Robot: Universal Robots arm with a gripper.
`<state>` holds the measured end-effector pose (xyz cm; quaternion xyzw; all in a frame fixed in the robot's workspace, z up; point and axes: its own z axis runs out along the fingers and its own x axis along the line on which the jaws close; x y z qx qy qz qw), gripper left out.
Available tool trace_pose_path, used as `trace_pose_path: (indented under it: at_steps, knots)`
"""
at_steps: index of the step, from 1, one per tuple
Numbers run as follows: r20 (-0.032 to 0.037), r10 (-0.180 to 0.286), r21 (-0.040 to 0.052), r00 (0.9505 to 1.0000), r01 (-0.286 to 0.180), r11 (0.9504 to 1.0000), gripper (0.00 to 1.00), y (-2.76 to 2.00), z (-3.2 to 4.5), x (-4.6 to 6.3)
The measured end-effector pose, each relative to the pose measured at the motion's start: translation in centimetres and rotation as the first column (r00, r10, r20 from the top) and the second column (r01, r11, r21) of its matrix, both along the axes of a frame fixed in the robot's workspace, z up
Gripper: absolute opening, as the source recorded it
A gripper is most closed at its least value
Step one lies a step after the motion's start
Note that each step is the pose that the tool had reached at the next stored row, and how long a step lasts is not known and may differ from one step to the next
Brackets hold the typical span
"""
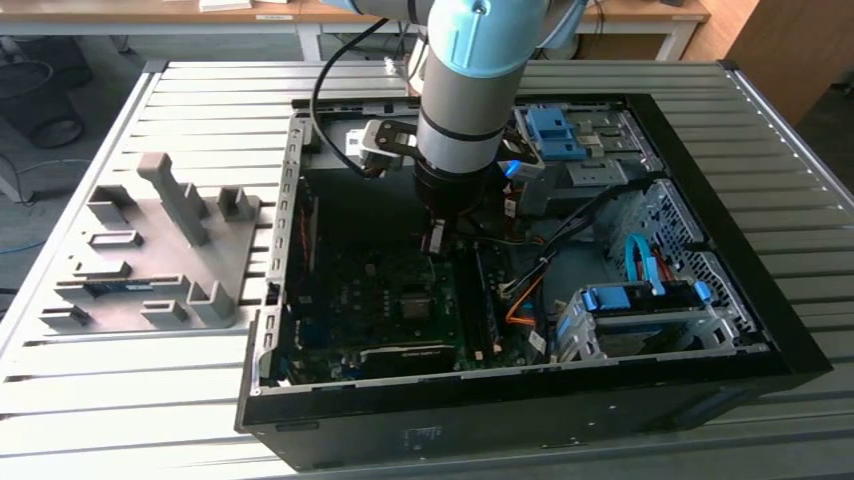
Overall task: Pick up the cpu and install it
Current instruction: 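Install the first cpu locking lever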
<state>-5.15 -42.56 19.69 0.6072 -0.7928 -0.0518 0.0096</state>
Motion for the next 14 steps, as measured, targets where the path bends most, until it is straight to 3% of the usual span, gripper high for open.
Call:
trace_pose_path:
  at_steps: [14]
  knots:
    - [0.0, 0.0, 0.0, 1.0, 0.0, 1.0, 0.1, 0.0, 0.0, 0.0]
